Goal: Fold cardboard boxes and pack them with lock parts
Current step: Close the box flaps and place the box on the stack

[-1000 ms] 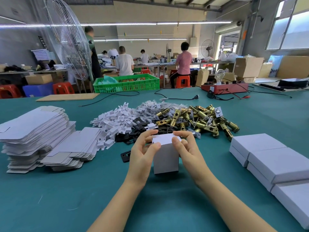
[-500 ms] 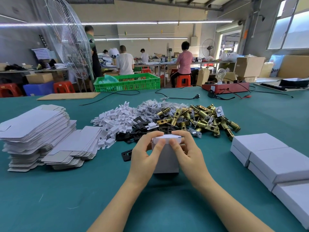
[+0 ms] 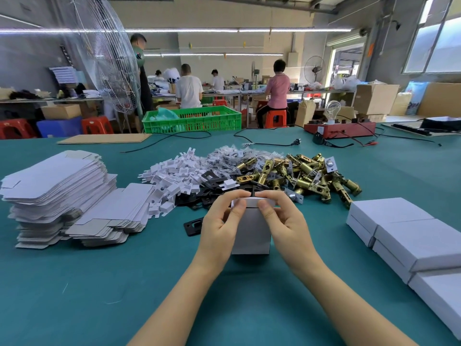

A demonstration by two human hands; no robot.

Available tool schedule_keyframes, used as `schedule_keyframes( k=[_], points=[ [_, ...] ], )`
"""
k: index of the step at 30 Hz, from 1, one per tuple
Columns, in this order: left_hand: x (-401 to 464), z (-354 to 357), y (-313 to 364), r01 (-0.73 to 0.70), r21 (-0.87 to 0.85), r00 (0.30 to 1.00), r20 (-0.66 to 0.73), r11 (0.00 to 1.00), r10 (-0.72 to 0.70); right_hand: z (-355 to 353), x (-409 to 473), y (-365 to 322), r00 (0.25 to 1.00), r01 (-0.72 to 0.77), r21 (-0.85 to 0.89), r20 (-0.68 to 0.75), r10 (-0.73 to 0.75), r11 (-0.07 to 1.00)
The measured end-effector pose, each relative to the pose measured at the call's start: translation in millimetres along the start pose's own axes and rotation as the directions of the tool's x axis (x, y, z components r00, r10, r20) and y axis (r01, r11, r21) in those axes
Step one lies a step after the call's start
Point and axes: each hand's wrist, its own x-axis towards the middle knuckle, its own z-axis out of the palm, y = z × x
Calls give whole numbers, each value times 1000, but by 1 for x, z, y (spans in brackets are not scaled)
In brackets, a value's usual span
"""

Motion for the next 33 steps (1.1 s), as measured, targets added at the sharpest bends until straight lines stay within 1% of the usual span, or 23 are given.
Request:
schedule_keyframes(
  k=[7, 16, 20, 23, 25, 30, 33],
  points=[
    [1, -4, -2, 8, -54, 1000, 7, 998, -8, -9, 7, -2, 999, -26, 74, 31, 24, 997],
    [0, -9, -7, -11, -74, 999, 36, 997, 13, -7, 4, 5, 1000, 27, 32, 0, -27, 999],
    [0, -9, -9, -15, -70, 1000, 20, 997, 16, -7, 4, 8, 995, 97, -40, -17, -97, 995],
    [0, -9, -9, -15, -82, 1000, 20, 996, 17, -10, 4, 11, 977, 207, -180, -7, -211, 962],
    [0, -8, -10, -22, -79, 999, 21, 997, 24, -12, 4, 14, 968, 244, -224, 6, -249, 943],
    [-3, -5, -15, -138, 65, 990, 34, 988, 136, -10, 2, 19, 941, 324, -304, 10, -337, 896],
    [-3, -7, -17, -187, 109, 982, 57, 976, 182, -9, 1, 21, 927, 352, -335, -4, -375, 874]
  ],
)
